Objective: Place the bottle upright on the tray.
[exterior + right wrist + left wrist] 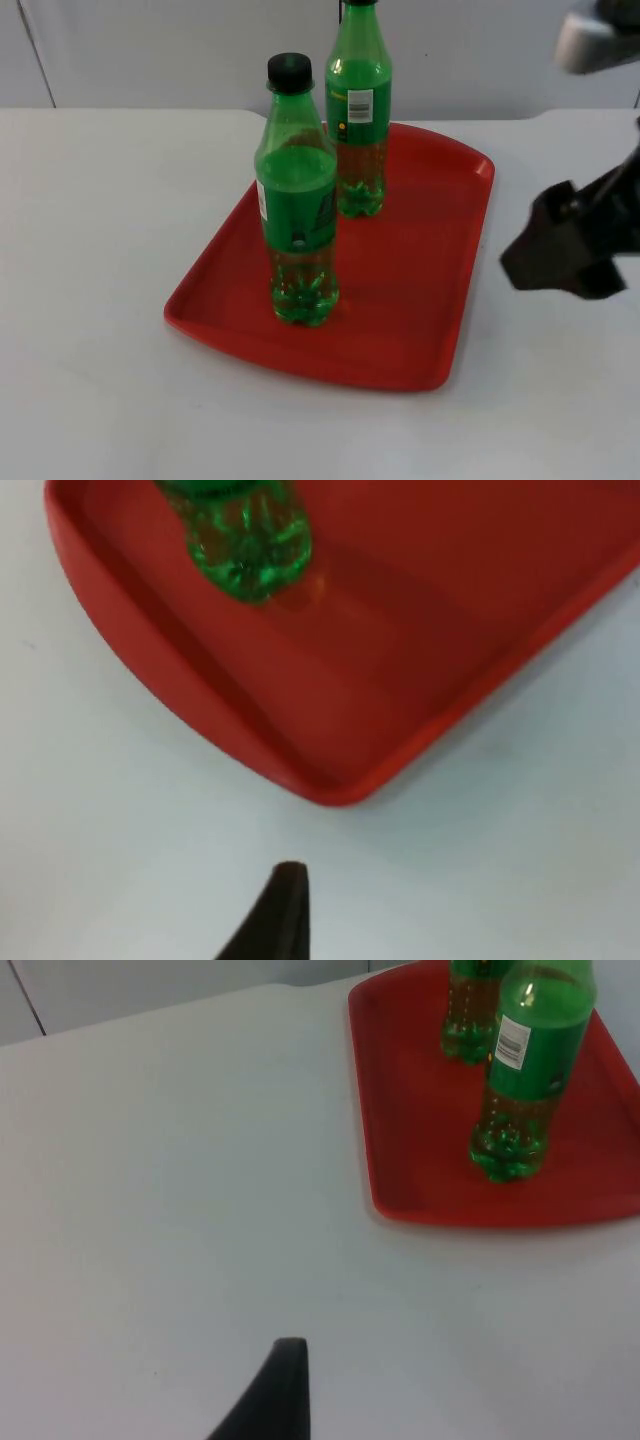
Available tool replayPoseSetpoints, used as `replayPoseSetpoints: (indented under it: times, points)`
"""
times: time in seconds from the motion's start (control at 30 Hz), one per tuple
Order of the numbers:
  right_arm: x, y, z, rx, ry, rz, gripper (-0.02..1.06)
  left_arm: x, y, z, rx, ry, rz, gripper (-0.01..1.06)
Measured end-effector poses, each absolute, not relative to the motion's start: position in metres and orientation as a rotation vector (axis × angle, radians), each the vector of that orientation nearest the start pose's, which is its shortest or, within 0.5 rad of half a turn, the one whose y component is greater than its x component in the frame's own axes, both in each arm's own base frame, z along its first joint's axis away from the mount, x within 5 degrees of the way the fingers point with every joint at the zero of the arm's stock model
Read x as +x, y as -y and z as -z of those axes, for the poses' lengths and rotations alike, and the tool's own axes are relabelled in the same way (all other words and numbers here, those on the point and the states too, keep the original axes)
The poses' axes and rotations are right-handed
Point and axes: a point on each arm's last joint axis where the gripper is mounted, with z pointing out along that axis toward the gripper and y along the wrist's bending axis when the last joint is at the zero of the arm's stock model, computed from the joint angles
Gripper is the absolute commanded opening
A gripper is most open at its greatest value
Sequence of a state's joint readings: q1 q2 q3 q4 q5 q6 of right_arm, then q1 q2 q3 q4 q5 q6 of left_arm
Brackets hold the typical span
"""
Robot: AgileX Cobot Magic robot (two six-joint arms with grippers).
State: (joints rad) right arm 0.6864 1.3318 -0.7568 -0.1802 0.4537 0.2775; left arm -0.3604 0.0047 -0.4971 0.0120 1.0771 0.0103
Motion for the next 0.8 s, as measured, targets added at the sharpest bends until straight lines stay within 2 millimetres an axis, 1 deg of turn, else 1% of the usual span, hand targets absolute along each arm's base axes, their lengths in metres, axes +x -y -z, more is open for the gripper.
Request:
replayPoseSetpoints:
  times: [0.13,0.17,0.33,0.37,0.4,0.5,0.53,0.63,0.7,0.8]
  points:
    - [0.188,-0.145,-0.257,-0.638,-2.421,-0.254,0.92,-0.004,-0.003,-0.275,0.382,-2.039,0.201,1.05]
    - [0.188,-0.145,-0.257,-0.638,-2.421,-0.254,0.92,-0.004,-0.003,-0.275,0.382,-2.039,0.201,1.05]
    - [0.169,-0.13,-0.283,-0.589,-2.361,-0.309,0.92,-0.004,-0.003,-0.275,0.382,-2.039,0.201,1.05]
    - [0.169,-0.13,-0.283,-0.589,-2.361,-0.309,0.92,-0.004,-0.003,-0.275,0.382,-2.039,0.201,1.05]
    - [0.166,-0.128,-0.287,-0.583,-2.349,-0.316,0.92,-0.004,-0.003,-0.275,0.382,-2.039,0.201,1.05]
    - [0.155,-0.119,-0.303,-0.557,-2.281,-0.357,0.92,-0.004,-0.003,-0.275,0.382,-2.039,0.201,1.05]
    - [0.155,-0.119,-0.303,-0.557,-2.281,-0.357,0.92,-0.004,-0.003,-0.275,0.382,-2.039,0.201,1.05]
    - [0.143,-0.111,-0.317,-0.531,-2.218,-0.399,0.92,-0.004,-0.003,-0.275,0.382,-2.039,0.201,1.05]
    - [0.14,-0.108,-0.321,-0.525,-2.199,-0.407,0.92,-0.004,-0.003,-0.275,0.382,-2.039,0.201,1.05]
    - [0.128,-0.098,-0.334,-0.516,-2.123,-0.432,0.92,-0.004,-0.003,-0.275,0.382,-2.039,0.201,1.05]
